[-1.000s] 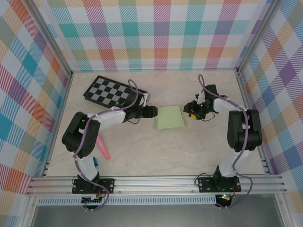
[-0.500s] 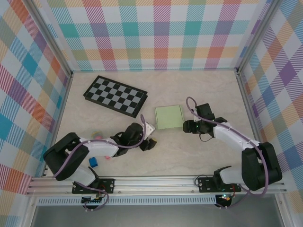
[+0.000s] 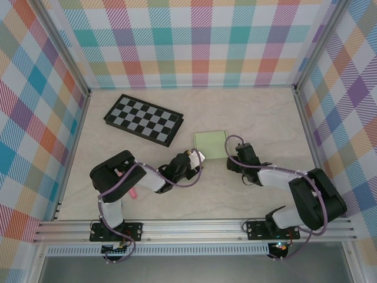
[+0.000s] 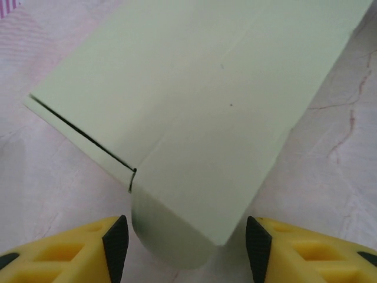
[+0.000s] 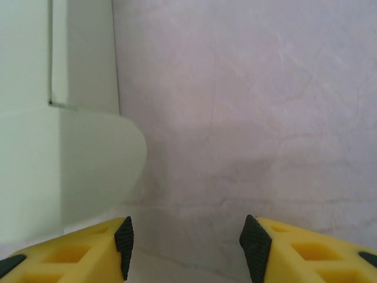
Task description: Fold the paper box
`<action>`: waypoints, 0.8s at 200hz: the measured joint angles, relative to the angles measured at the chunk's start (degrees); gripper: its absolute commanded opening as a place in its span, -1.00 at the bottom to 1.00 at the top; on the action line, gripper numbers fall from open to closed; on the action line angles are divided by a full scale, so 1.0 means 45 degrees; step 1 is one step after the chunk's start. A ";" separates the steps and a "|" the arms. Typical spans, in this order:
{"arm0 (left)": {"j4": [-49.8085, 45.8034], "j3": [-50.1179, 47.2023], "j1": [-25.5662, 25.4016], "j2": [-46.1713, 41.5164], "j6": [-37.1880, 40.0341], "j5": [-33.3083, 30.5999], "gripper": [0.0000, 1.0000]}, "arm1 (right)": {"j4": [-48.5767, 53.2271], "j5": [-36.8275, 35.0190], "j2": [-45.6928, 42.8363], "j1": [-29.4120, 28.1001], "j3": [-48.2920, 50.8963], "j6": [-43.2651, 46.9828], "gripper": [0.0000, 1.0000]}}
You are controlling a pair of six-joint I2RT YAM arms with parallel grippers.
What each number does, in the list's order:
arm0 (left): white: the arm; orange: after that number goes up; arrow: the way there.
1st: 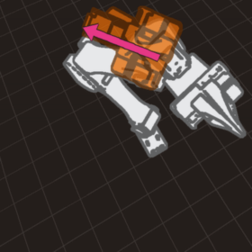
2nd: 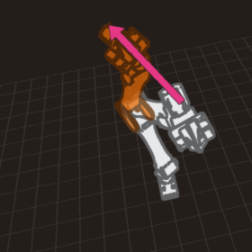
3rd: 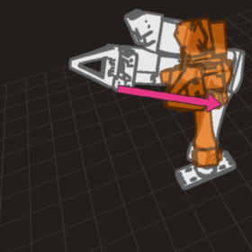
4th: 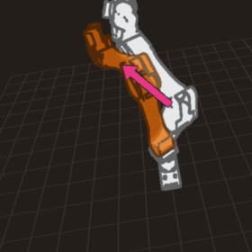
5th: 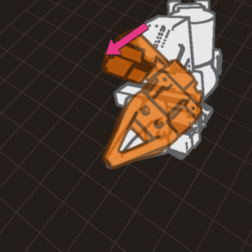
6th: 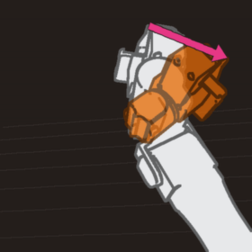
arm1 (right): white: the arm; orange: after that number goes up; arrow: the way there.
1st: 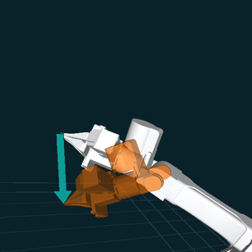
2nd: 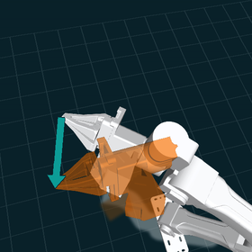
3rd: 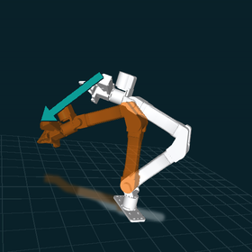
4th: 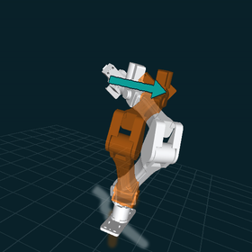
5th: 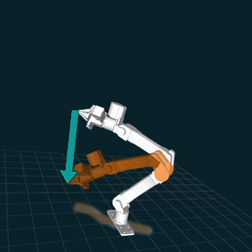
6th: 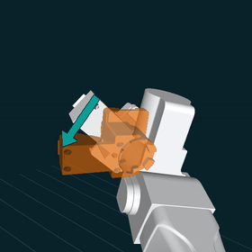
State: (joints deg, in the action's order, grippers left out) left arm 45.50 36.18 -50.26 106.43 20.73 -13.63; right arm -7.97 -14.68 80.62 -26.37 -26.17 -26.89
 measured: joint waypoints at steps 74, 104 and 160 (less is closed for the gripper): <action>0.0403 0.0539 -0.0005 0.0704 0.0355 -0.0563 -0.50 | -0.1384 -0.0257 0.0369 -0.0073 0.0248 0.0160 0.04; 0.0374 0.0782 0.0015 0.0738 0.0223 -0.0899 -0.71 | -0.1447 -0.0083 0.0369 -0.0068 0.0248 0.0170 0.05; -0.0801 0.1049 0.0306 0.0005 -0.0384 -0.0981 -0.73 | -0.0170 0.0364 -0.1239 -0.0078 0.0243 0.0121 0.10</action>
State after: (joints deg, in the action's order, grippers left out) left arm 41.89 40.91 -48.88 106.45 19.00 -18.04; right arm -8.73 -13.04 75.05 -26.72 -25.08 -26.35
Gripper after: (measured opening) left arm 0.137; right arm 0.547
